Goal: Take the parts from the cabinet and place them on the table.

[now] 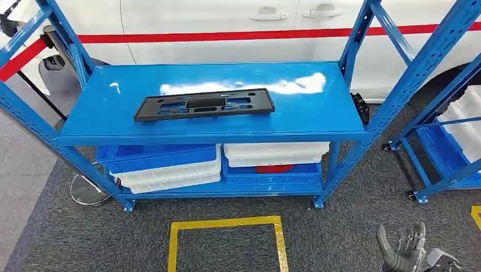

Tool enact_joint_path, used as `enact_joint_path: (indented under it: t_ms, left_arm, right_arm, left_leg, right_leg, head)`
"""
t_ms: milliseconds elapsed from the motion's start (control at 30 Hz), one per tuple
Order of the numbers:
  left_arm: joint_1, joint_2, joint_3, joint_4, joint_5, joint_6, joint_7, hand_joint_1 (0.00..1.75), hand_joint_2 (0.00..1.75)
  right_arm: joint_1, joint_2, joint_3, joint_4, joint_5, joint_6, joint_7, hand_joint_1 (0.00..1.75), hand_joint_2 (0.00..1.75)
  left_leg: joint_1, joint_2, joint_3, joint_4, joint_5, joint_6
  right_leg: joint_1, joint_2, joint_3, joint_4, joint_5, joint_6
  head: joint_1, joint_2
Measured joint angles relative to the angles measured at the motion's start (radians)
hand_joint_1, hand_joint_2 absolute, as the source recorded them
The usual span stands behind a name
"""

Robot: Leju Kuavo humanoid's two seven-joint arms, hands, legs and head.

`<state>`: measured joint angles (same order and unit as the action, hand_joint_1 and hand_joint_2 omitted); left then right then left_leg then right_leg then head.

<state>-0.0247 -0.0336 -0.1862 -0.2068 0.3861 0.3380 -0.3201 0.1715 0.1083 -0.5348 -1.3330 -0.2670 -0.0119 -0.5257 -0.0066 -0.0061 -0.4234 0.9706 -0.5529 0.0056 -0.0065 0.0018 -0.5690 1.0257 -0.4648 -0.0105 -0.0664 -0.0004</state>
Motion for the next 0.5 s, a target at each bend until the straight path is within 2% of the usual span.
enact_joint_path:
  t_ms: [233,500]
  left_arm:
    - [-0.001,-0.006,-0.015,0.002,-0.003,-0.003,0.002,0.0,0.0]
    - [-0.004,-0.016,-0.041,0.003,-0.018,-0.012,0.006,0.0,0.0]
  right_arm:
    - [0.022,-0.04,0.136,-0.194,0.072,-0.091,-0.039,0.0,1.75]
    - [-0.021,-0.101,0.386,-0.302,0.157,-0.209,-0.071,0.0,1.75]
  left_leg:
    - [0.0,0.0,0.0,0.0,0.0,0.0]
    - [0.0,0.0,0.0,0.0,0.0,0.0]
  right_leg:
    - [0.0,0.0,0.0,0.0,0.0,0.0]
    - [0.0,0.0,0.001,0.0,0.0,0.0]
  head:
    - [0.0,0.0]
    - [0.0,0.0]
